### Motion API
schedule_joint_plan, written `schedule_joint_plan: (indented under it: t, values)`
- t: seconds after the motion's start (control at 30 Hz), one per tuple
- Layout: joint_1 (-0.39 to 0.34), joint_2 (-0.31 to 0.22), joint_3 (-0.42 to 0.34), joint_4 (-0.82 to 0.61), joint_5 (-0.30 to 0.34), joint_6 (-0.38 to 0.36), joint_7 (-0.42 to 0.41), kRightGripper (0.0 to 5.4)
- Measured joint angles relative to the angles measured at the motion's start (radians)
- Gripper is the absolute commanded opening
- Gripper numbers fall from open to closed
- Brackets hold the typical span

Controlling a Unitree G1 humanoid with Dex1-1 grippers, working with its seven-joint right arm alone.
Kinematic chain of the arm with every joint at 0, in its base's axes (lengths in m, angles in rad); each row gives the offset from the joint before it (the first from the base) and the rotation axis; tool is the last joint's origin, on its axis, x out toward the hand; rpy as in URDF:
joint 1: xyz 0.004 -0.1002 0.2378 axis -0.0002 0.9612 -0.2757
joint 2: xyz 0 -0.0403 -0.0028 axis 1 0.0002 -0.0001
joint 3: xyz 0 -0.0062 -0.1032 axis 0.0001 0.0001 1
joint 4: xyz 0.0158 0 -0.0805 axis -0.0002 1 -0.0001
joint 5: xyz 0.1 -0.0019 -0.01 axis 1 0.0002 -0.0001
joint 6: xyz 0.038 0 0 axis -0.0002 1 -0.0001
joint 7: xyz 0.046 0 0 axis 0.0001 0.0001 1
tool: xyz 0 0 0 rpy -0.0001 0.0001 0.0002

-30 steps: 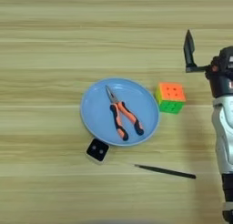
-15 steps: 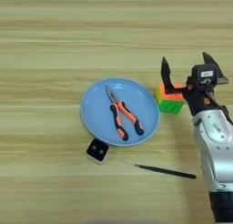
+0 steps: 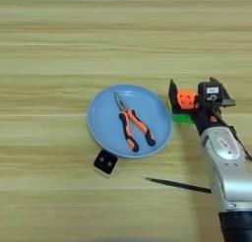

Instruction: Move the objects on the table

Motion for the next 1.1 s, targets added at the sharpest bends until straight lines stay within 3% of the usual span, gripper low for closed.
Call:
schedule_joint_plan:
  t: [0.47,0.67,1.1]
  values:
    - [0.004,0.016,-0.017,0.053,0.043,0.032,0.001,5.38]
    - [-0.014,0.02,-0.042,0.103,0.103,0.063,0.011,5.38]
    - [-0.033,0.012,-0.052,0.151,0.105,0.039,0.02,4.08]
